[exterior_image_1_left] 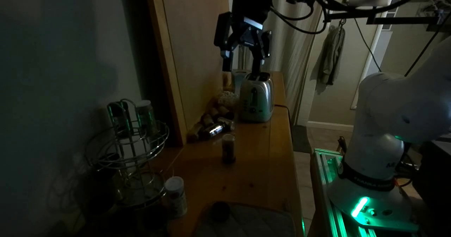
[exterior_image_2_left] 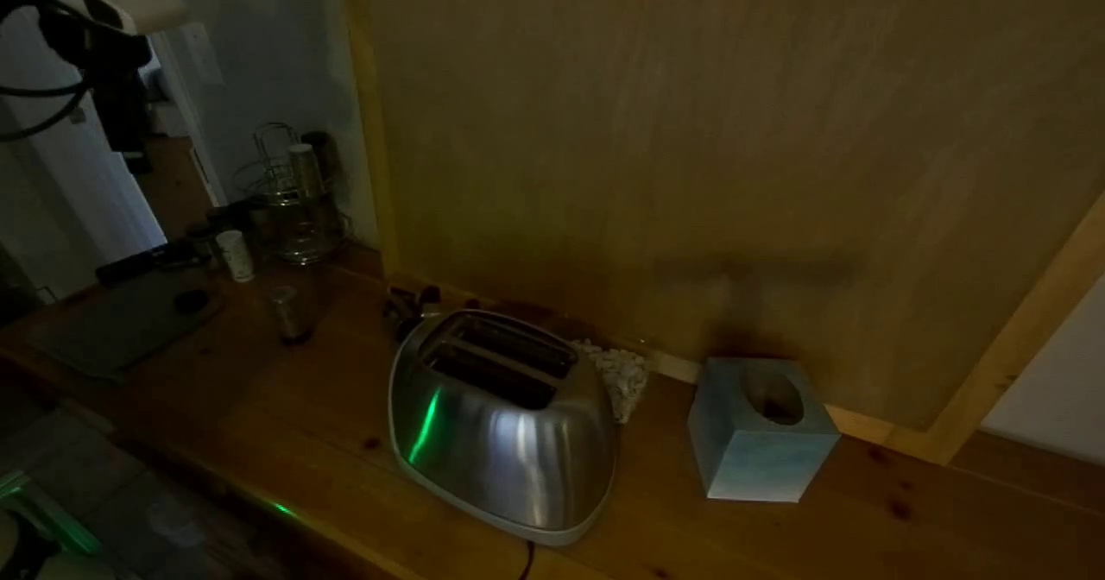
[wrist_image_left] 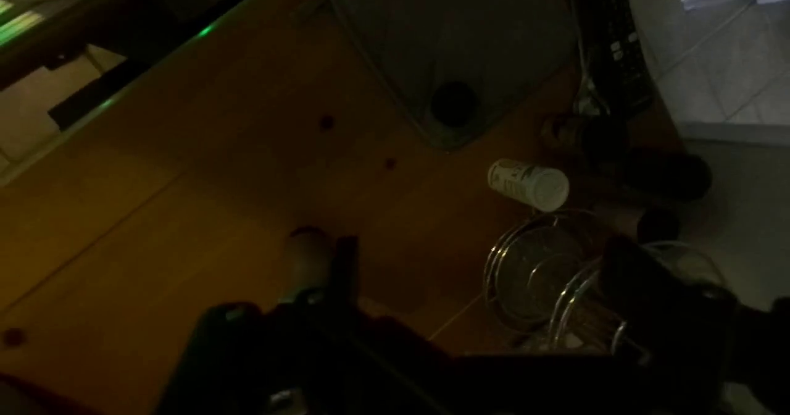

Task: Flip the bottle over

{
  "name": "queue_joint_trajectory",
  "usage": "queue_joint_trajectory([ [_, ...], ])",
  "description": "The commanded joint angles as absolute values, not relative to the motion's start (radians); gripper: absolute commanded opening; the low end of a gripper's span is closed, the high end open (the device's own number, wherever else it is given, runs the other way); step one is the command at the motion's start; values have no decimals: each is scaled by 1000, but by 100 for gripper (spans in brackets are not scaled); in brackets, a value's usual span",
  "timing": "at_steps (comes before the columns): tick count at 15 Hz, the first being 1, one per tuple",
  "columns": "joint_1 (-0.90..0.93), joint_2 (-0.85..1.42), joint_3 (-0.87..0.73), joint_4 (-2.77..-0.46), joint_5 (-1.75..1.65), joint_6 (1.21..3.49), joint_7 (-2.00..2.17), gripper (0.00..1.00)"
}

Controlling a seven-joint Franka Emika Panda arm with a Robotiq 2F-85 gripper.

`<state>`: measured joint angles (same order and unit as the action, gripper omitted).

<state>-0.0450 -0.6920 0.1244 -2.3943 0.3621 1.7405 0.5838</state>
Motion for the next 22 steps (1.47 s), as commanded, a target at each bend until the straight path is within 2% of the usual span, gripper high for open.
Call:
queue_joint_trajectory([
  [1,-106,-645,118,-2427,393,1778,685,100],
  [13,-160,-503,18,-2594,518,2018,958,100],
  [22,-149,-325,-85,-2628,611,2087,891,100],
])
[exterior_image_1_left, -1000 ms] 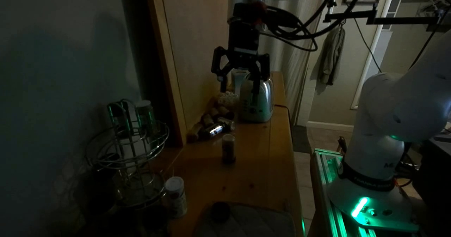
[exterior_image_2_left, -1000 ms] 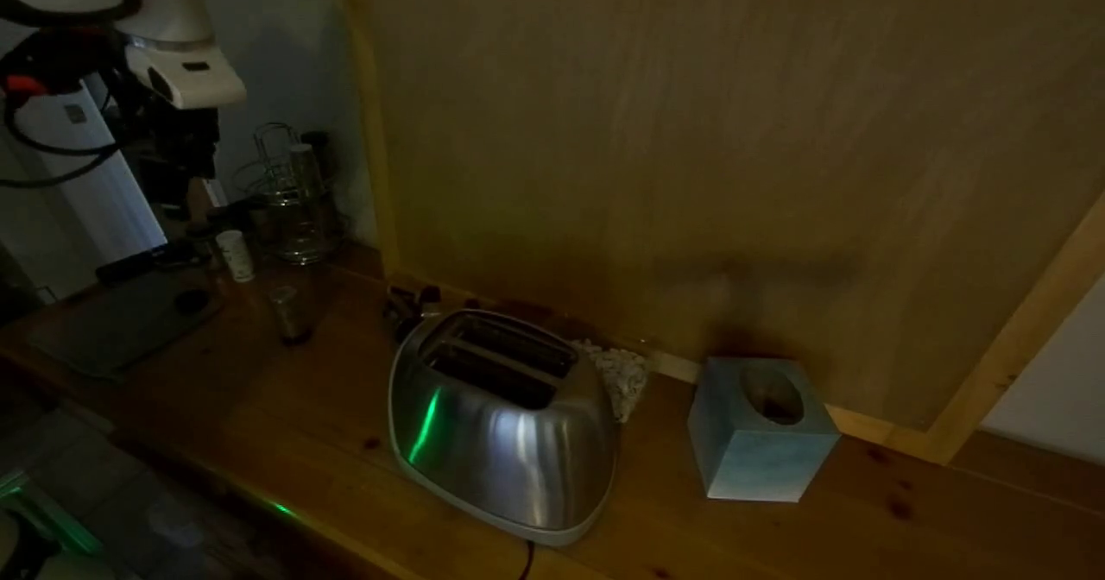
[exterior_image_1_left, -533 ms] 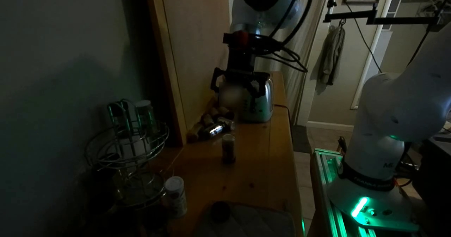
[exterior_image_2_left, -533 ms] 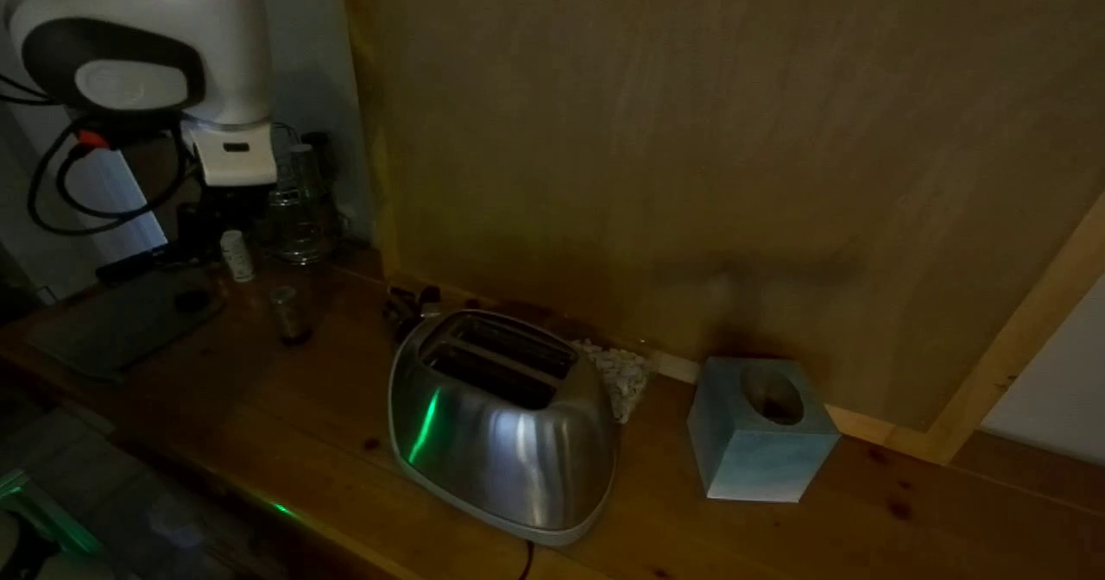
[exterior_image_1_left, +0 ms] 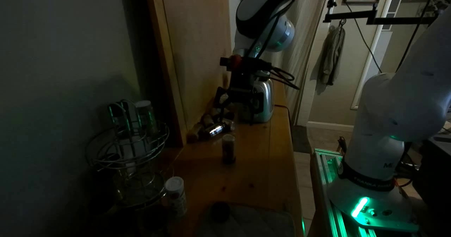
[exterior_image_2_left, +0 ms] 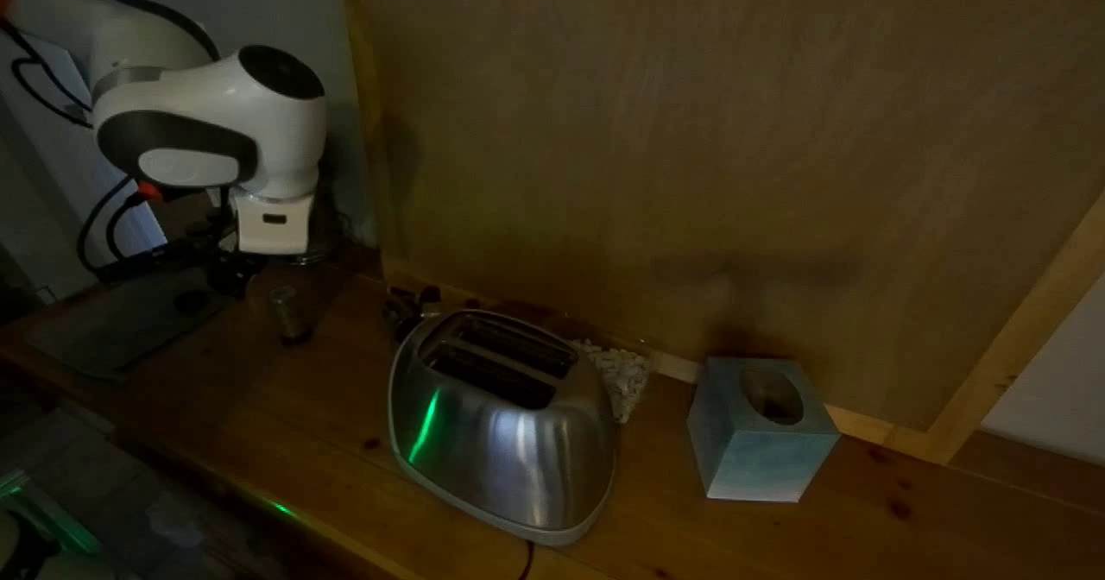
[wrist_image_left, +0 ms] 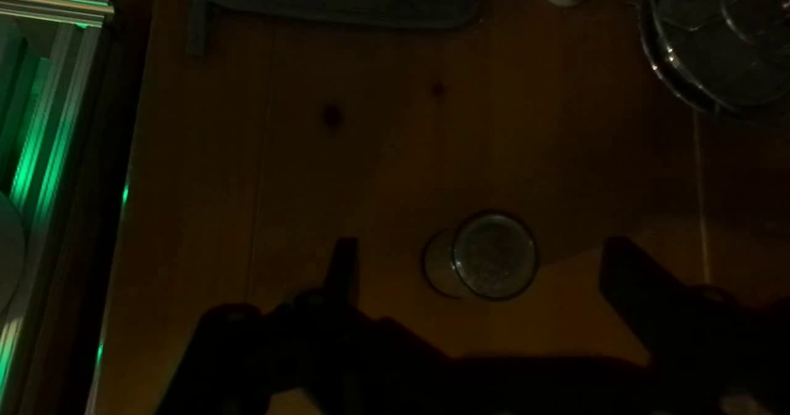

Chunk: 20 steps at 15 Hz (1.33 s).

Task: Flip the bottle over

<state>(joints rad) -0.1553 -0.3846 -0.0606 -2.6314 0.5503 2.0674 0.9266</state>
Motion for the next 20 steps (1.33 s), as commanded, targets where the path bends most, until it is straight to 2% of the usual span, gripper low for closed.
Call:
queue_joint_trajectory([
  [1,-148,-305,-92,-2621,622,2080,885,100],
  [20,-155,-108,-125,-2585,854,2140,867,100],
])
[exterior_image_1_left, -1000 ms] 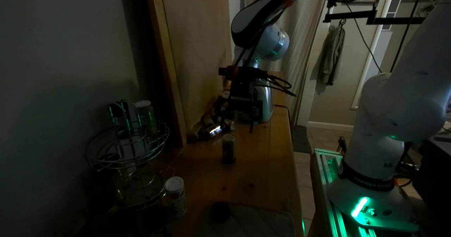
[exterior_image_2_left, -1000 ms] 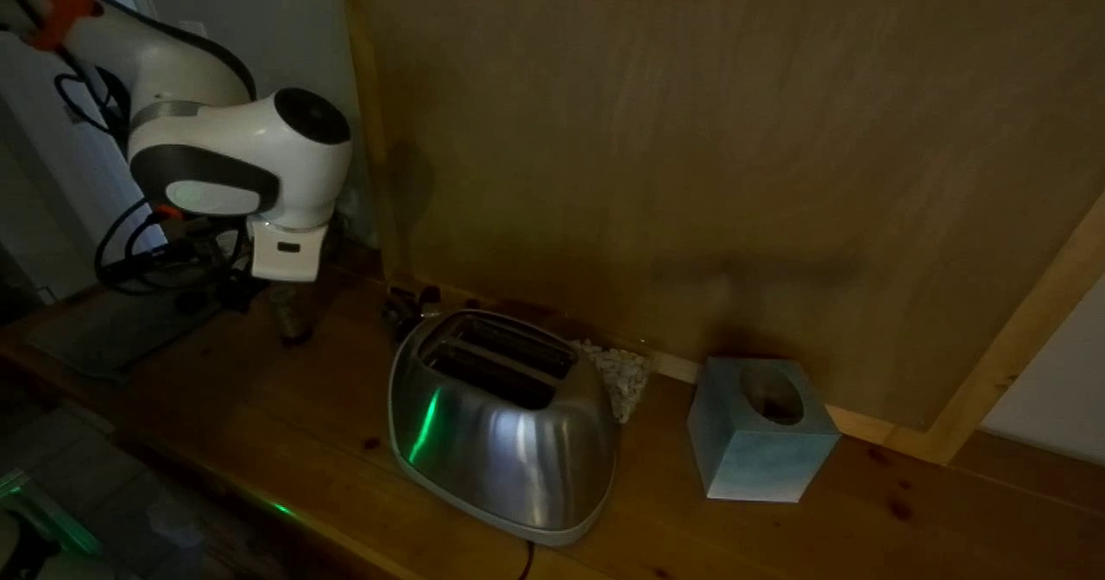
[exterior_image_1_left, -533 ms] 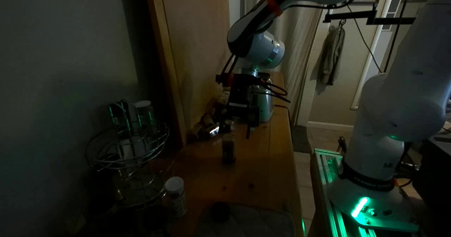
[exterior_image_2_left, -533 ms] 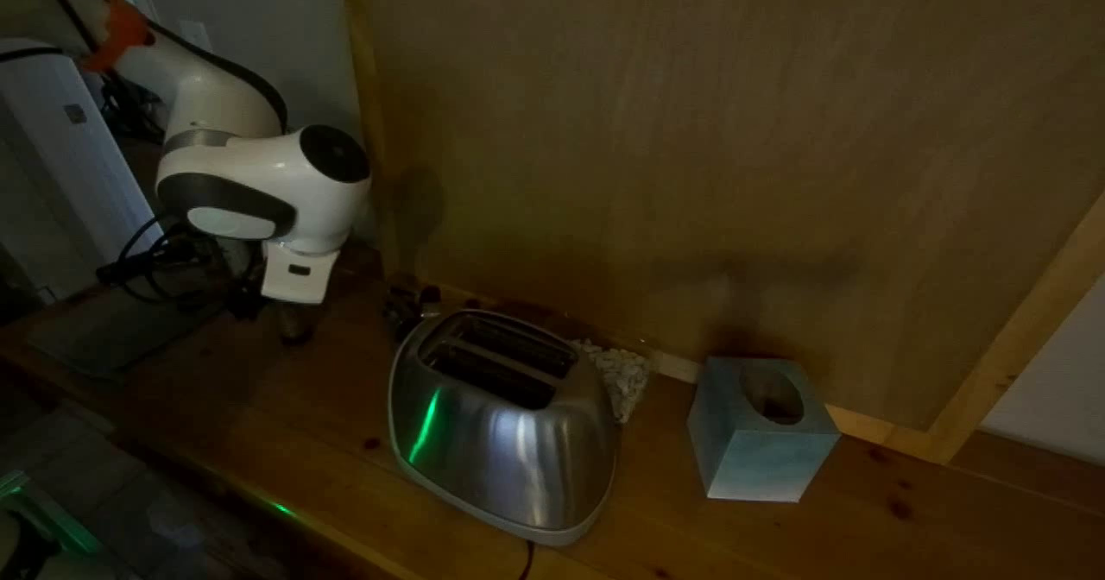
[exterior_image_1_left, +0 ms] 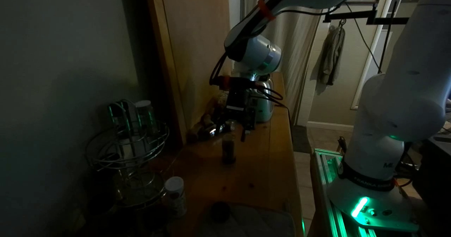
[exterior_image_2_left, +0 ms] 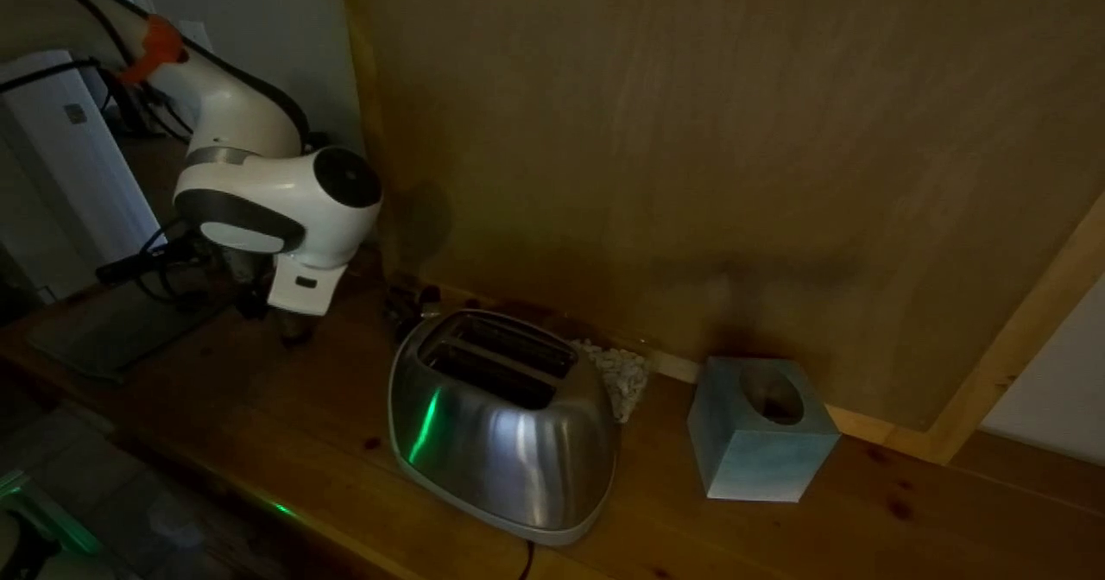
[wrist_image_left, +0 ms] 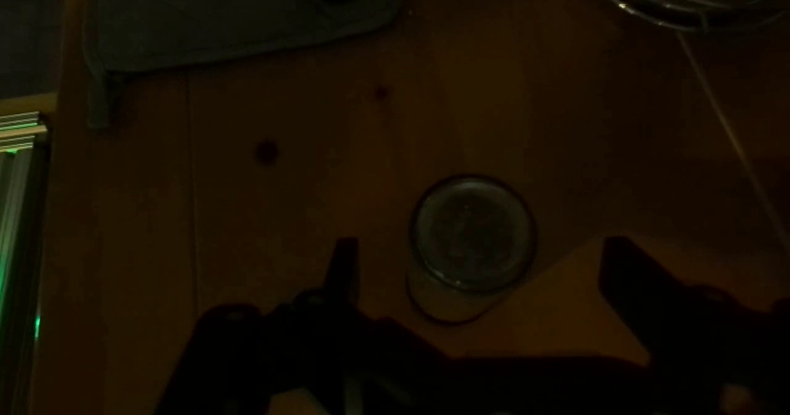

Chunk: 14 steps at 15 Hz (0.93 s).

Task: Flip the bottle over

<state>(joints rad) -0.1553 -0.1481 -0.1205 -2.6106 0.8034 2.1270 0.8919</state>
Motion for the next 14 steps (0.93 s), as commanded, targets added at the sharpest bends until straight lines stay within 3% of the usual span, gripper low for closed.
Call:
queue_joint_trajectory([
  [1,-155,-103,-125,-2583,863,2141,866,100],
  [14,-156,-20,-134,-2555,872,2146,883,100],
])
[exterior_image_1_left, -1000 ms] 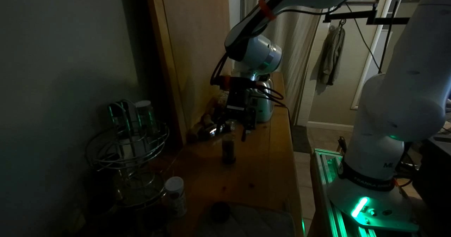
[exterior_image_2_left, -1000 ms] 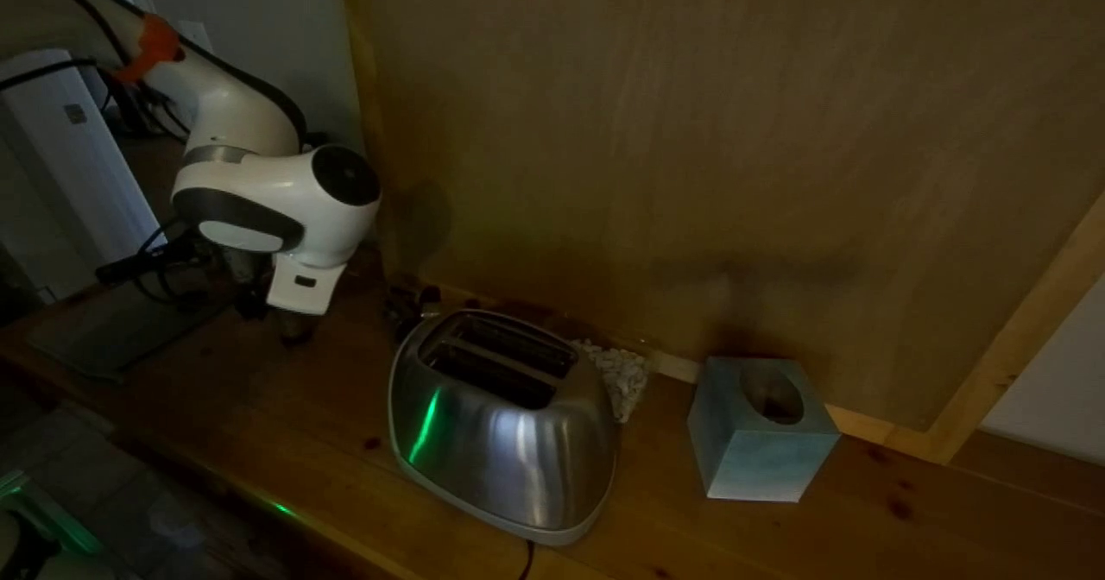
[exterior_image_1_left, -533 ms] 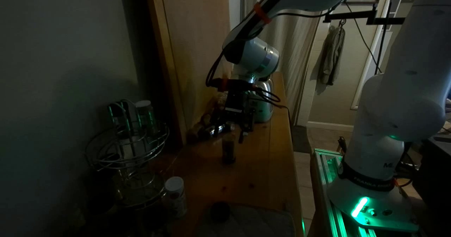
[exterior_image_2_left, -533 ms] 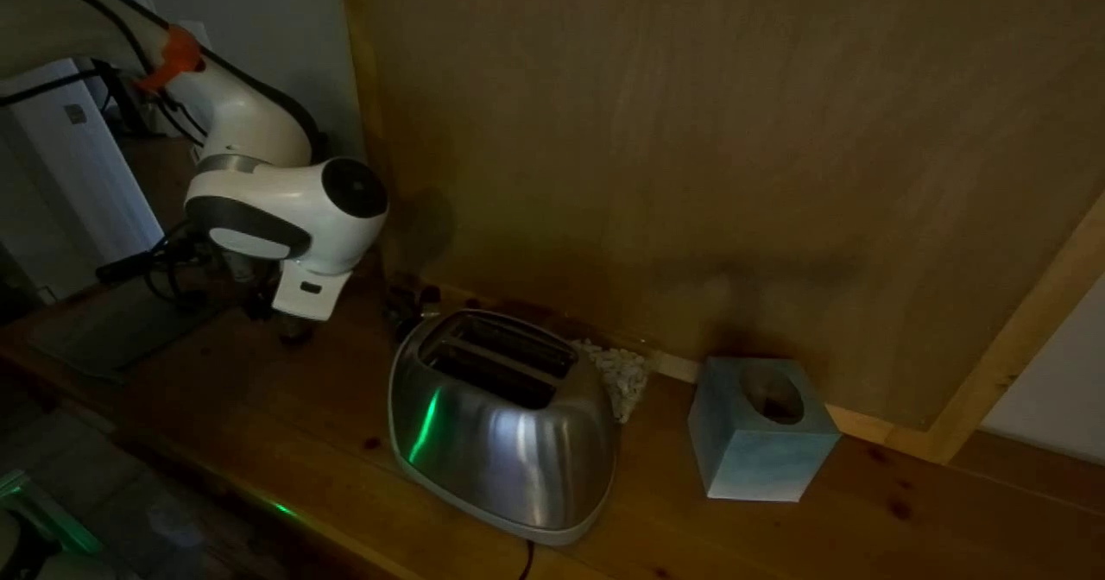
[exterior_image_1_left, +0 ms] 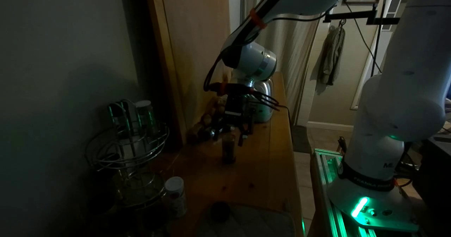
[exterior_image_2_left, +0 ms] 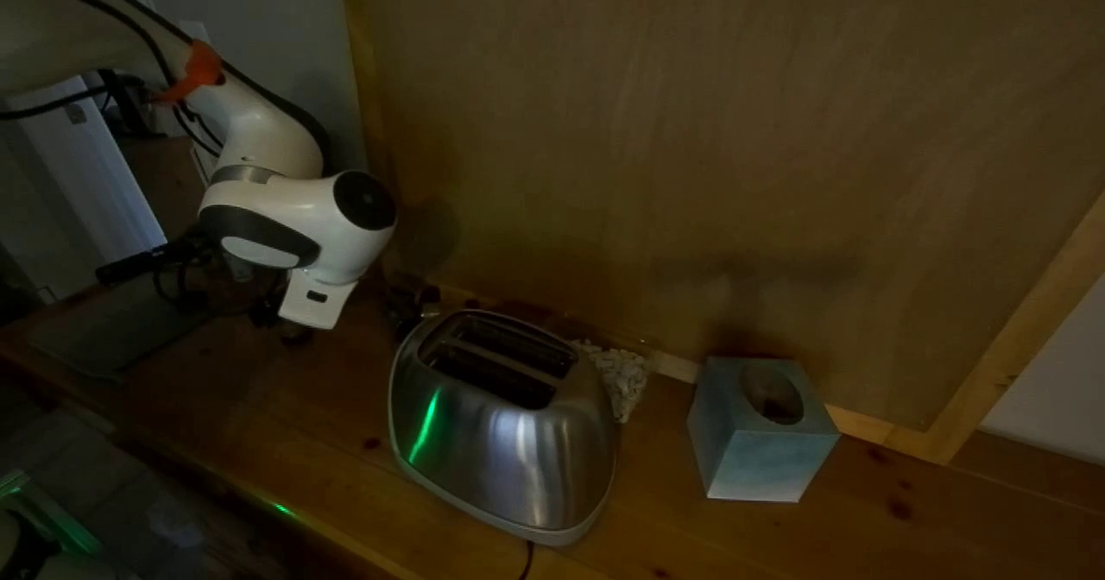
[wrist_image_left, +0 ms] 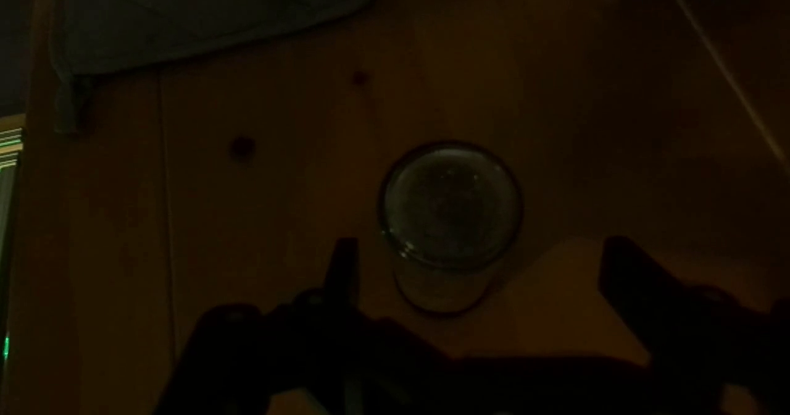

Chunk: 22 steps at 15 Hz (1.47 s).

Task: Flip the bottle over

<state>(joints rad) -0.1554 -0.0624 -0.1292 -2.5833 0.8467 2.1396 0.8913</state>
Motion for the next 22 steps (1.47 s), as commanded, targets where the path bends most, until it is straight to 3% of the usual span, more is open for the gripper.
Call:
queue_joint_trajectory([
  [1,-155,-13,-135,-2553,873,2145,882,100],
  [10,-154,37,-142,-2525,872,2125,887,100],
  [14,-153,59,-141,-2505,871,2107,886,91],
  [16,-151,72,-140,-2493,868,2094,887,100],
  [22,-147,113,-141,-2467,848,2049,895,100],
])
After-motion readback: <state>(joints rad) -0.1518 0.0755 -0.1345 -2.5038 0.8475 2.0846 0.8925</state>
